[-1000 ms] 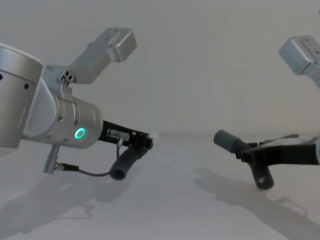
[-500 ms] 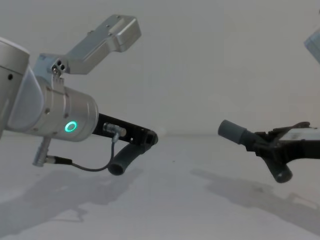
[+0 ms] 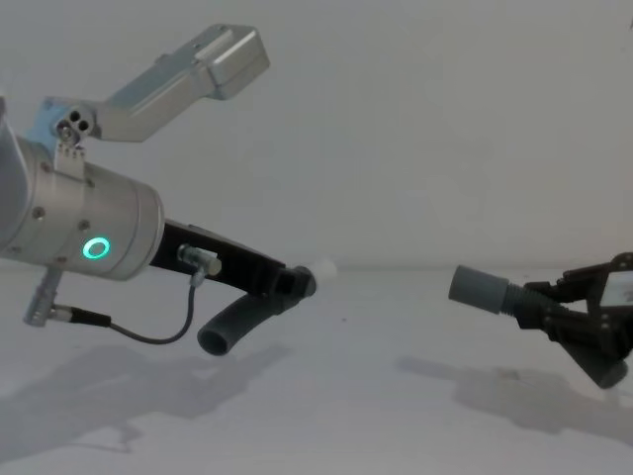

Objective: Use both hands to pick up one end of the pipe from the table, align the ends, and insert them.

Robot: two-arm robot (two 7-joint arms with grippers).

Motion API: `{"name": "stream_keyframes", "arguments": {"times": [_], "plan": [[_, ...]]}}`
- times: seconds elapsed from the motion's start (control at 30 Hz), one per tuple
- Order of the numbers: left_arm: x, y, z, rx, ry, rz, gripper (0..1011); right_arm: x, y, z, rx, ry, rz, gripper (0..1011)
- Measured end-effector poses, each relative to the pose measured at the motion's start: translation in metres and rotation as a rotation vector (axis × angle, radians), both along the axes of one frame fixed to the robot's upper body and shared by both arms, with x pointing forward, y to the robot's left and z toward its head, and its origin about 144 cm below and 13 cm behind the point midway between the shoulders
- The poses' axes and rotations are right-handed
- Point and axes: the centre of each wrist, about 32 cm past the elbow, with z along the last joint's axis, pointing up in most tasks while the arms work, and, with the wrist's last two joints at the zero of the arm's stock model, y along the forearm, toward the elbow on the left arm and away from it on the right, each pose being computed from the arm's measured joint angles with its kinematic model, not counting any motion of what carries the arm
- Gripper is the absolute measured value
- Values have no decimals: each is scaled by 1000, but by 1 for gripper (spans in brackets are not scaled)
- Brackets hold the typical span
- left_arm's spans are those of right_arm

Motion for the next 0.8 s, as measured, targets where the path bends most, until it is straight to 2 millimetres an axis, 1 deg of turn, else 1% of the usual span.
{"name": "stream_keyframes", "arguments": {"times": [0.13,0.27,0.53,0.8], "plan": [[2,7,3,4,5,-54,317,2,-10,1,-25,-8,67,264],[4,12,4,5,10,-100,317,3,-16,2,-41,-7,121,264],[7,21,6,17,17,-182,317,5,-19,5,-60,4,200,264],[10,26,8,44,15,-266,317,8,-20,8,-69,14,243,264]]}}
